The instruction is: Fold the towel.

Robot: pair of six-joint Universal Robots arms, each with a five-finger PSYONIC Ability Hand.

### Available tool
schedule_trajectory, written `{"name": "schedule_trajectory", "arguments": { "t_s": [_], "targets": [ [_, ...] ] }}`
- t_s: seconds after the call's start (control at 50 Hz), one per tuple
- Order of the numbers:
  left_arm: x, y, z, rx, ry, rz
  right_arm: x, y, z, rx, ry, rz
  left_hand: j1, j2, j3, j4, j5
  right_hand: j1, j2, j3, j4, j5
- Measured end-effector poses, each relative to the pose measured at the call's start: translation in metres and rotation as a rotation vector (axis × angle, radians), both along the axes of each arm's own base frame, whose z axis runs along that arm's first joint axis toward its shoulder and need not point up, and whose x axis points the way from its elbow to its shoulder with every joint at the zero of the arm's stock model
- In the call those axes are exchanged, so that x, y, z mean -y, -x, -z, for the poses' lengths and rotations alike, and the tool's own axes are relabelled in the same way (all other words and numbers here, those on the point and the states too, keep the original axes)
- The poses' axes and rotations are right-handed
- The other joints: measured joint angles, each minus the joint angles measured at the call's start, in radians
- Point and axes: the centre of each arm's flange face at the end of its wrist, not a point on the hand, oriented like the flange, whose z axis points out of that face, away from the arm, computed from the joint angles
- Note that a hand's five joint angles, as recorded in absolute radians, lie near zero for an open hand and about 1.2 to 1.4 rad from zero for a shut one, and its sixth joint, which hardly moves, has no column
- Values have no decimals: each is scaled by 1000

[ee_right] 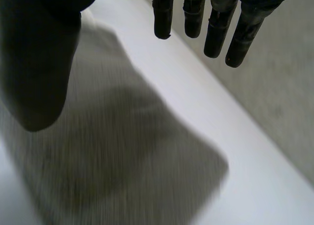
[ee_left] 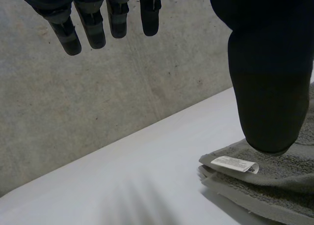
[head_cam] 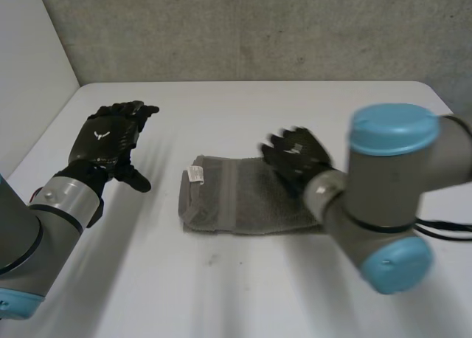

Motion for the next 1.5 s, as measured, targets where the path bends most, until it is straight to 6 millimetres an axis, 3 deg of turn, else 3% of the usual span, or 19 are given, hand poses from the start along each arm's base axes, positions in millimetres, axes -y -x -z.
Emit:
{"name": "schedule_trajectory", "arguments": {
  "t_s": [0.1, 0.16, 0.18, 0.24, 0.32, 0.4, 0.44, 0.56, 0.66, 0.74, 0.8, 0.82, 0.84, 0.9, 0.94, 1.04, 1.12, 1.34, 1.5],
  "targets": [
    [-1, 2, 2, 2, -6, 6, 12, 43, 27, -68, -79, 105, 0, 0, 0, 0, 0, 200, 181, 190, 171, 212],
    [-2, 2, 3, 3, -10, 9, 17, 59, 42, -107, -88, 138, 0, 0, 0, 0, 0, 571, 549, 546, 526, 564],
    [-2, 3, 4, 3, -11, 10, 19, 62, 45, -118, -81, 143, 0, 0, 0, 0, 0, 762, 762, 732, 711, 746],
    [-3, 4, 4, 3, -12, 13, 24, 67, 52, -145, -48, 146, 0, 0, 0, 0, 0, 1012, 1067, 1055, 1035, 1061],
    [-4, 5, 3, 1, -9, 18, 34, 63, 48, -164, 25, 134, 0, 0, 0, 0, 0, 1037, 1085, 1094, 1078, 1092],
    [-4, 6, -1, -5, -1, 21, 41, 44, 27, -145, 126, 94, 0, 0, 0, 0, 0, 1047, 1085, 1094, 1078, 1092],
    [-4, 7, -5, -13, 9, 24, 35, 18, 8, -111, 197, 30, 0, 0, 0, 0, 0, 1050, 1085, 1094, 1078, 1092],
    [-3, 11, -25, -50, 61, 34, -12, -59, -16, -23, 298, -210, 0, 0, 0, 0, 0, 1050, 1085, 1094, 1078, 1092],
    [0, 11, -48, -97, 110, 34, -57, -102, 3, -23, 242, -419, 0, 0, 0, 0, 0, 1053, 1085, 1094, 1078, 1092],
    [3, 11, -60, -131, 122, 33, -75, -112, 26, -66, 149, -497, 0, 0, 0, 0, 0, 1055, 1085, 1094, 1078, 1092],
    [5, 11, -66, -152, 119, 32, -76, -110, 32, -78, 95, -490, 0, 0, 0, 0, 0, 921, 925, 938, 917, 936],
    [6, 11, -68, -159, 116, 32, -73, -108, 29, -67, 76, -465, 0, 0, 0, 0, 0, 697, 682, 697, 698, 708],
    [6, 11, -68, -161, 116, 32, -71, -106, 27, -59, 70, -451, 0, 0, 0, 0, 0, 633, 620, 636, 617, 623],
    [10, 14, -69, -171, 105, 37, -57, -94, 8, 15, 31, -349, 0, 2, 1, 2, 0, 104, 89, 100, 89, 70],
    [13, 17, -68, -173, 95, 40, -48, -84, -4, 72, 10, -290, 0, 2, 3, 3, 0, 24, 7, 10, 3, 0],
    [21, 33, -50, -165, 26, 31, -23, -47, -35, 253, -51, -119, 3, 15, 15, 14, 0, 0, 0, -1, 0, 0],
    [24, 46, -28, -141, -41, 16, -11, -29, -37, 306, -84, -48, 11, 23, 23, 22, 1, 0, 0, -1, 0, 0],
    [8, 78, 53, -12, -231, 39, 7, -26, 20, 238, -197, 6, 13, 24, 24, 22, 1, 0, 0, -1, 0, 0],
    [2, 78, 65, 54, -251, 55, 13, -31, 48, 199, -241, 15, 10, 21, 22, 20, 1, 0, 0, -1, 0, 0]
  ]
}}
